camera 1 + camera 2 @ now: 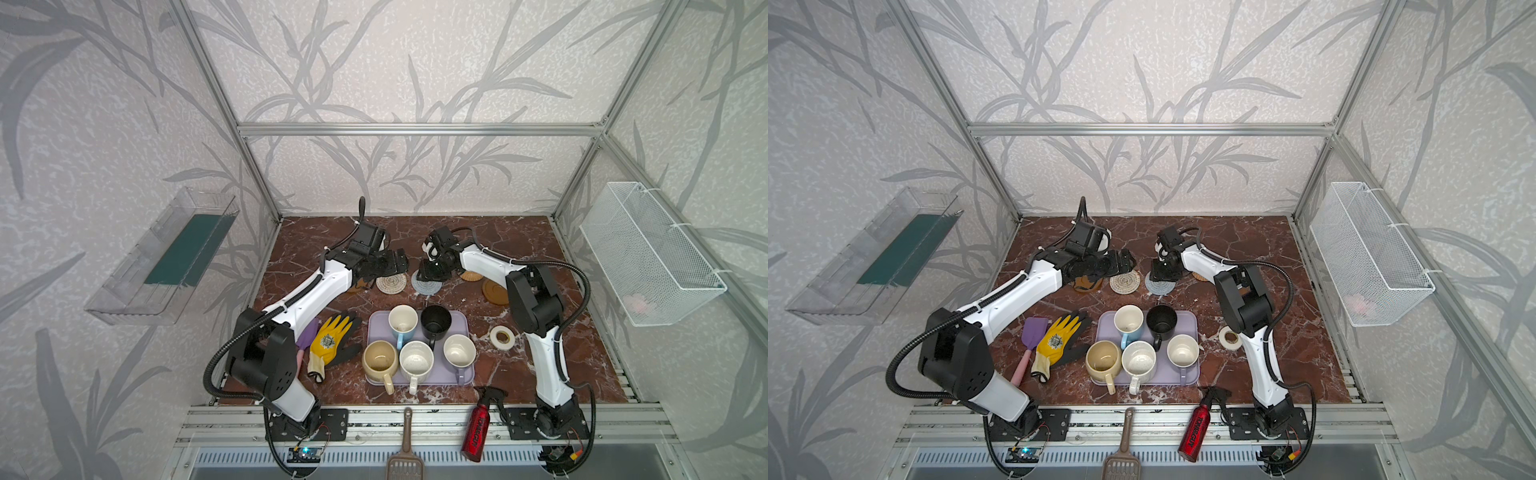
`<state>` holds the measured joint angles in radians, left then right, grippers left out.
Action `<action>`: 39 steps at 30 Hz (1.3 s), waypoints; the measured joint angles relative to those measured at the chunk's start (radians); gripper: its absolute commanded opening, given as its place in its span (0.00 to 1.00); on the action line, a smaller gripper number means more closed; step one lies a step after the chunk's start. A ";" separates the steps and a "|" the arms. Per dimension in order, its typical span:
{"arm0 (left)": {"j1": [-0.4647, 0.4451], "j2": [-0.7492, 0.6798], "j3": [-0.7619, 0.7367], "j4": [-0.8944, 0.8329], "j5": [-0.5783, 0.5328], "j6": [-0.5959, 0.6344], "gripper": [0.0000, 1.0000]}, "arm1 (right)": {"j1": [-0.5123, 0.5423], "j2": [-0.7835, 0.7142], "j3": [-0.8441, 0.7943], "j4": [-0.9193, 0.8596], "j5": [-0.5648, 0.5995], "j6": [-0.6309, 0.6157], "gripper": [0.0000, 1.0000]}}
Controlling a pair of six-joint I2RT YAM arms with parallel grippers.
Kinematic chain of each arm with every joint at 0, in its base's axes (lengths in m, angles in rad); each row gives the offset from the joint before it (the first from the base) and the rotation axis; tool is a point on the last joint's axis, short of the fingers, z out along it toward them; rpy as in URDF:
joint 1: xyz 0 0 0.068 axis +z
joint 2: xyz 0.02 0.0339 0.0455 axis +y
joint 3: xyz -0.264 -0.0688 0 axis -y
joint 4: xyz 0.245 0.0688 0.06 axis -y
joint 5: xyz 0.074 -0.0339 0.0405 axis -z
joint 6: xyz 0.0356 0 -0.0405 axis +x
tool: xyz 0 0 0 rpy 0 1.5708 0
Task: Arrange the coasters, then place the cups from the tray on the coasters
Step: 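Slide the blue-grey coaster with the right gripper toward the multicolour coaster, then raise the right gripper and move it over the tan rattan coaster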
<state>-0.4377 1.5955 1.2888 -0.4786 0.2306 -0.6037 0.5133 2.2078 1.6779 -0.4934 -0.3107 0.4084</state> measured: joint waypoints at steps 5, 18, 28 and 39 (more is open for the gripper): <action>-0.001 0.000 -0.002 0.000 -0.003 -0.001 0.99 | 0.000 0.000 0.000 0.017 -0.019 0.004 0.42; -0.012 0.000 -0.013 0.002 -0.006 -0.020 0.99 | 0.000 0.032 0.010 0.038 -0.055 0.011 0.42; -0.013 0.000 -0.014 0.002 -0.021 -0.022 0.99 | 0.001 0.041 0.030 0.037 -0.068 0.010 0.43; -0.017 -0.070 -0.041 0.082 0.033 -0.029 0.99 | 0.001 -0.158 -0.021 0.010 -0.075 -0.010 0.69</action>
<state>-0.4545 1.5253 1.2480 -0.3962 0.2634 -0.6327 0.5144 2.0495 1.6573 -0.4839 -0.3855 0.3988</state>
